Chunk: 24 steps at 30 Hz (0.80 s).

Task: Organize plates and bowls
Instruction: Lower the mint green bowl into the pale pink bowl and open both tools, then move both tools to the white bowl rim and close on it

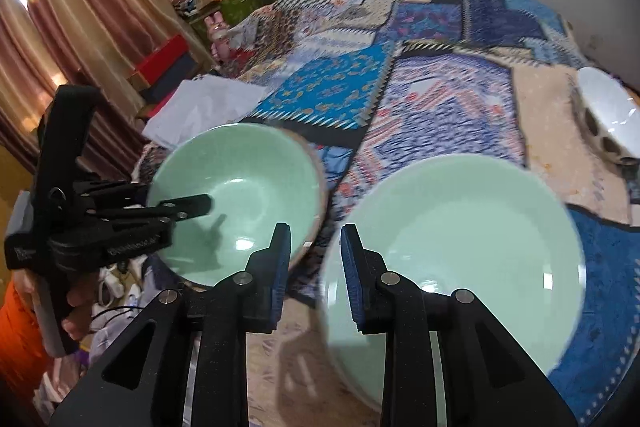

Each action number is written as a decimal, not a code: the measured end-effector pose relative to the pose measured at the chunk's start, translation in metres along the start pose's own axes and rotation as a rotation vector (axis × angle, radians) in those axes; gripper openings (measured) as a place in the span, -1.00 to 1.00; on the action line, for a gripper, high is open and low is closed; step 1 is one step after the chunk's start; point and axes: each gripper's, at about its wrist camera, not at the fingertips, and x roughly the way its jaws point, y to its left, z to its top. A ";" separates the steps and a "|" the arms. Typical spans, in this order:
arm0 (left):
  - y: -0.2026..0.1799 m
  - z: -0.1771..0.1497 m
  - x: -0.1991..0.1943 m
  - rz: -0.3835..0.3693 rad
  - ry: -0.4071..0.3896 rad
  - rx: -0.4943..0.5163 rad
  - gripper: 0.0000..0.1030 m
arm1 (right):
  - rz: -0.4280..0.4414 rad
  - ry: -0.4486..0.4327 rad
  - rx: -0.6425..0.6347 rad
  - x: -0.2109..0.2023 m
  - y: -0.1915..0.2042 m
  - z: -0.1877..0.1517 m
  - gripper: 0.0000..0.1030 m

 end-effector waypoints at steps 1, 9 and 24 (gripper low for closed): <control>0.001 0.001 -0.001 -0.005 0.004 -0.005 -0.27 | -0.013 -0.010 -0.001 -0.005 -0.004 0.000 -0.48; -0.011 0.008 -0.039 0.028 -0.123 0.036 0.16 | -0.090 -0.075 0.019 -0.036 -0.038 -0.001 -0.35; -0.106 0.055 -0.062 -0.060 -0.296 0.113 0.62 | -0.263 -0.182 0.135 -0.095 -0.136 0.006 -0.04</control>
